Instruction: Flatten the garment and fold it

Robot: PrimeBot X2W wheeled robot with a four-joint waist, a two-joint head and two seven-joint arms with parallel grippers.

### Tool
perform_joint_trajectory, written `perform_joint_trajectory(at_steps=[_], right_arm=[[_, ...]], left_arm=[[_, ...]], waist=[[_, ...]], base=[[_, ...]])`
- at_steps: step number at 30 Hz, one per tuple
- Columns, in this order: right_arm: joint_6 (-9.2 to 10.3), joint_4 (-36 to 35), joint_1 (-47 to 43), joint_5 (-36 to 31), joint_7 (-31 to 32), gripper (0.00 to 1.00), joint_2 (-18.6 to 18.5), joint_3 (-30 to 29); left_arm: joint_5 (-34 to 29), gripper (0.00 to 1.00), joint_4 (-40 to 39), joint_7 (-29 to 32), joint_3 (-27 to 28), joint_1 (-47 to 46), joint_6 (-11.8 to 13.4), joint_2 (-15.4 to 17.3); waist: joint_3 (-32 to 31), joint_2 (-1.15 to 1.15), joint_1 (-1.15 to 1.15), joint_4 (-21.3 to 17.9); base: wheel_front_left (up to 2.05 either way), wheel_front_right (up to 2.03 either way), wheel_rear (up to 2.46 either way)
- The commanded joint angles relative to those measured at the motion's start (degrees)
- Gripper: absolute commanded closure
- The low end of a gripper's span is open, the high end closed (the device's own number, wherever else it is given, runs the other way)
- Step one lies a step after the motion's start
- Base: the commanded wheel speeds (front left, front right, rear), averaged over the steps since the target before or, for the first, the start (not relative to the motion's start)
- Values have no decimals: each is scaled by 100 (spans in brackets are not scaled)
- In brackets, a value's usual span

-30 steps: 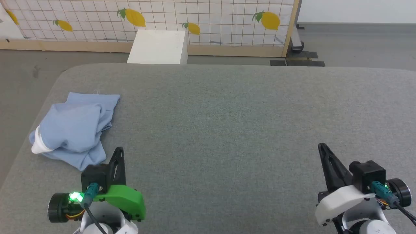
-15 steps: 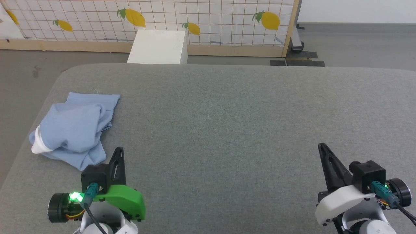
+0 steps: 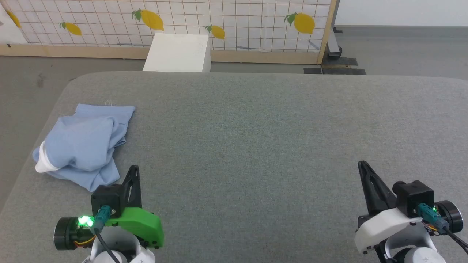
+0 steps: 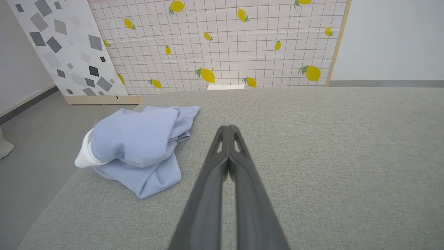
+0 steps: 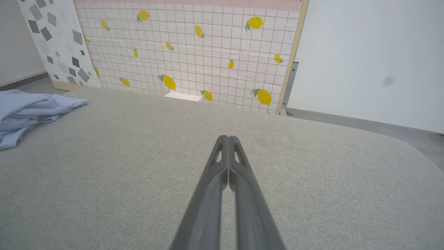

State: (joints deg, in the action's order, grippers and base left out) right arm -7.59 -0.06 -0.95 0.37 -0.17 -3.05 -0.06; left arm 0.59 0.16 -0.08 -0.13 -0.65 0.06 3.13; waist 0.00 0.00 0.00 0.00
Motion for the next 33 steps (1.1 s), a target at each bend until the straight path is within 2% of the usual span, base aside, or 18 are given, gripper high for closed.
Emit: perform_joint_trajectory(at_steps=[1,2,3,4,33], right_arm=[[0,0,-1,1,0,100,0,0],[0,0,-2,1,0,0,-1,-1],[0,0,-2,1,0,100,-2,-2],[0,0,-2,1,0,0,-2,-1],[2,-8,53,-7,-87,0,0,-11]], left_arm=[[1,100,1,0,-2,0,0,1],[1,0,1,0,-4,-1,0,1],[2,100,1,0,-8,-1,0,1],[2,0,1,0,-8,-1,0,1],[32,0,-3,10,-41,14,12,22]], waist=[[0,0,0,0],[0,0,0,0],[0,0,0,0],[0,0,0,0],[18,0,0,5]], base=[[0,0,0],[0,0,0],[0,0,0],[0,0,0],[0,0,0]])
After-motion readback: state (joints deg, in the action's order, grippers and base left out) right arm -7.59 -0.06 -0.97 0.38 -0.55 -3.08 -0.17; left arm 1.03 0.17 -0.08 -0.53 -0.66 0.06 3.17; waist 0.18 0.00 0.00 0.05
